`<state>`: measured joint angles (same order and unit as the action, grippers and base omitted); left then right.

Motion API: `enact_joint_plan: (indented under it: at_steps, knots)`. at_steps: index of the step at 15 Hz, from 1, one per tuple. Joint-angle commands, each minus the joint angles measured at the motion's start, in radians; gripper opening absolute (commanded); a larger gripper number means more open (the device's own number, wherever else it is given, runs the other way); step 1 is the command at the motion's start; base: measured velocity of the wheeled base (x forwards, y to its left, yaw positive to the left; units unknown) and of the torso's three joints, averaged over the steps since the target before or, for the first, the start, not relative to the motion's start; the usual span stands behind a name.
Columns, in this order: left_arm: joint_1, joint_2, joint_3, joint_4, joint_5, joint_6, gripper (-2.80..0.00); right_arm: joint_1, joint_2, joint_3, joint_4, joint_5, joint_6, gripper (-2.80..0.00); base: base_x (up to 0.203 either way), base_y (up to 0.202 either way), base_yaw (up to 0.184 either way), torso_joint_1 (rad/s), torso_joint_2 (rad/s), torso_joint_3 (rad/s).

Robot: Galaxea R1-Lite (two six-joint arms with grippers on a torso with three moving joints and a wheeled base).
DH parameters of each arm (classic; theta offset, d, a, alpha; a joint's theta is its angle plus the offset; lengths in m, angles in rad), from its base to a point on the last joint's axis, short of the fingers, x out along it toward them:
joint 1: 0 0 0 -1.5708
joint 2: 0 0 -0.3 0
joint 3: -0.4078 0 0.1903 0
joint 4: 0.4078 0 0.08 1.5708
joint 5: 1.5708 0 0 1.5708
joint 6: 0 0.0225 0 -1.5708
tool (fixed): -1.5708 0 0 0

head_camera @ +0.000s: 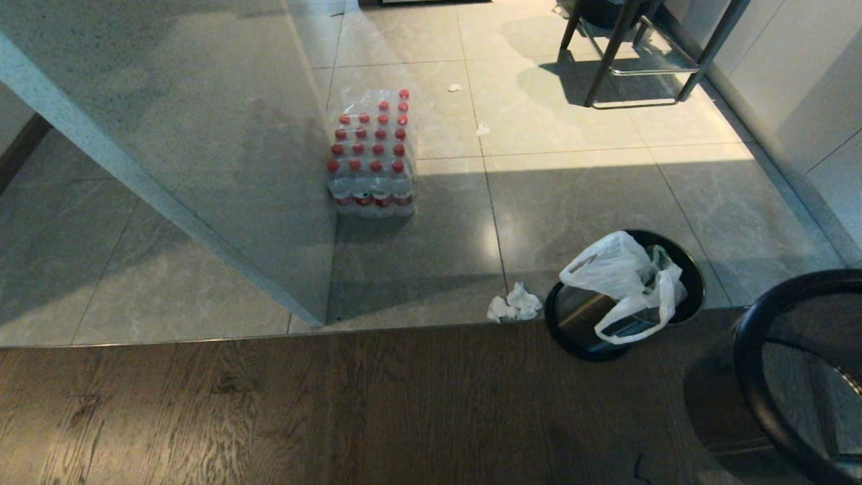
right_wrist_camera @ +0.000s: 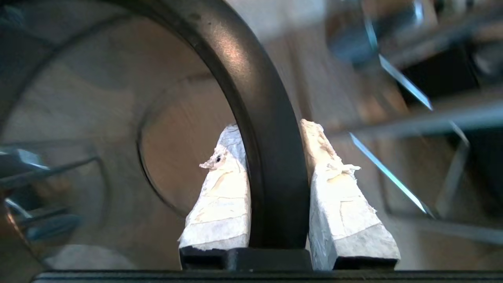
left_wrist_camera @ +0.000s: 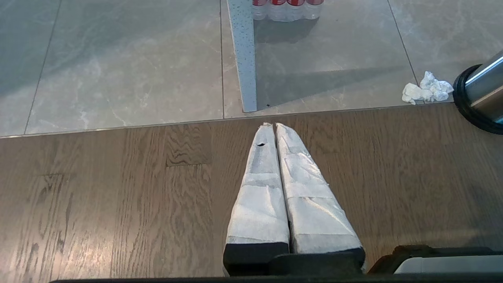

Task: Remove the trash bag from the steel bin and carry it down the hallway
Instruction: Place the outer trash can on the ground

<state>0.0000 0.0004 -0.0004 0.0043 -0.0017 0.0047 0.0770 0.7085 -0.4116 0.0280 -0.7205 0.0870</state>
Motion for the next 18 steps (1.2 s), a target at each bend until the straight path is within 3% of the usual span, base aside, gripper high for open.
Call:
enact_joint_plan:
  at_steps: [1,5,7,10,12,14,18]
  knots:
    - [0.000,0.001,0.000,0.000,0.000,0.000,-2.80,-0.014,0.103,0.105,0.008,-0.015,0.087,-2.80,0.000,0.000,0.000,0.000,0.00,0.000]
    - [0.000,0.001,0.000,0.000,0.000,0.000,-2.80,0.026,0.392,0.155,0.011,-0.013,0.326,-2.80,0.000,0.000,0.000,0.000,0.00,0.000]
    - [0.000,0.001,0.000,0.000,0.000,0.000,-2.80,0.082,0.537,0.122,-0.050,0.037,0.406,-2.80,0.000,0.000,0.000,0.000,0.00,0.000]
    - [0.000,0.001,0.000,0.000,0.000,0.001,-2.80,0.268,0.643,-0.025,-0.104,0.108,0.431,-2.80,0.000,0.000,0.000,0.000,0.00,0.000]
    - [0.000,0.001,0.000,0.000,0.000,0.000,-2.80,0.339,0.731,-0.140,-0.145,0.122,0.435,-2.80,0.000,0.000,0.000,0.000,0.00,0.000]
    - [0.000,0.001,-0.001,0.000,0.000,0.000,-2.80,0.357,0.851,-0.226,-0.204,0.130,0.414,-2.80,0.000,0.000,0.000,0.000,0.00,0.000]
    - [0.000,0.001,-0.001,0.000,0.000,0.000,-2.80,0.365,1.171,-0.420,-0.436,0.131,0.285,-2.80,0.000,0.000,0.000,0.000,0.00,0.000]
